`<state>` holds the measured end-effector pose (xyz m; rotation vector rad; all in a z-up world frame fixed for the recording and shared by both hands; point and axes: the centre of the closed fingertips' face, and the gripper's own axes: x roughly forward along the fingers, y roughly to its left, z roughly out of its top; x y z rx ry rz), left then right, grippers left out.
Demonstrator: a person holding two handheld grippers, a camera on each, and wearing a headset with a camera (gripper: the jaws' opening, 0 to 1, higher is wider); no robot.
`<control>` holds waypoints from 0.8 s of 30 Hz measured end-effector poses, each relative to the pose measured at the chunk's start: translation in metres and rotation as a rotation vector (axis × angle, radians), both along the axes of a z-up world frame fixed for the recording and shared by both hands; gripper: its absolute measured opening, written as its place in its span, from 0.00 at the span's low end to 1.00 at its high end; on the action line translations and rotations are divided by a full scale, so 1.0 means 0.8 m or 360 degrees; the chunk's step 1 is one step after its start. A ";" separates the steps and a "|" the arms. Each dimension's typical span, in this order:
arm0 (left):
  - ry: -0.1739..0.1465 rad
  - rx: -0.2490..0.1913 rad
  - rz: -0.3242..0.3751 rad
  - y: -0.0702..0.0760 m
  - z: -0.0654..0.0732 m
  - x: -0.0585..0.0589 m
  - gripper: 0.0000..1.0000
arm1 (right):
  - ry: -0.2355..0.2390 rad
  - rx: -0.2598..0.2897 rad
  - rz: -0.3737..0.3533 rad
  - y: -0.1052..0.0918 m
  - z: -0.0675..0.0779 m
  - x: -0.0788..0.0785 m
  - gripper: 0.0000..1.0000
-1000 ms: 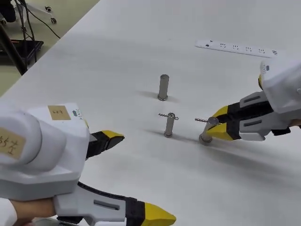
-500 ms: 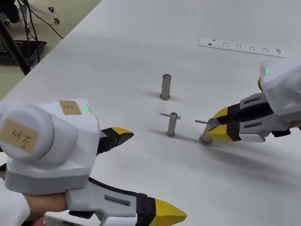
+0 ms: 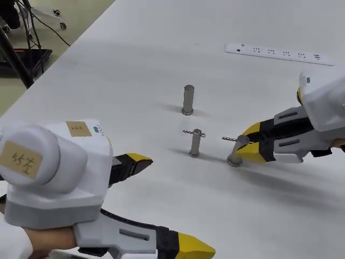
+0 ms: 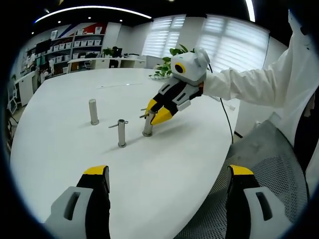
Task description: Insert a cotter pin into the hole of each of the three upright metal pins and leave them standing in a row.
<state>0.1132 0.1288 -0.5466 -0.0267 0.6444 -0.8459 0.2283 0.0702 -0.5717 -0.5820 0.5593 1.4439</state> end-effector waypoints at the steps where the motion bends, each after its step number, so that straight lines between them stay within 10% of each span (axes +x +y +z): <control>1: -0.0001 0.0001 -0.0002 0.000 0.000 0.000 0.97 | -0.0008 0.0027 -0.0027 0.002 0.003 0.002 0.13; 6: -0.0012 0.0012 -0.0005 0.003 0.004 0.002 0.97 | -0.0009 0.0029 -0.0063 -0.004 0.014 -0.002 0.28; 11: -0.0057 0.0029 -0.0016 0.005 0.010 0.005 0.98 | -0.0065 0.0139 -0.0281 -0.009 0.042 -0.004 0.70; 24: -0.0070 -0.0007 0.0053 0.011 0.015 0.015 0.98 | 0.0047 0.0343 -0.0659 -0.046 0.075 -0.043 0.91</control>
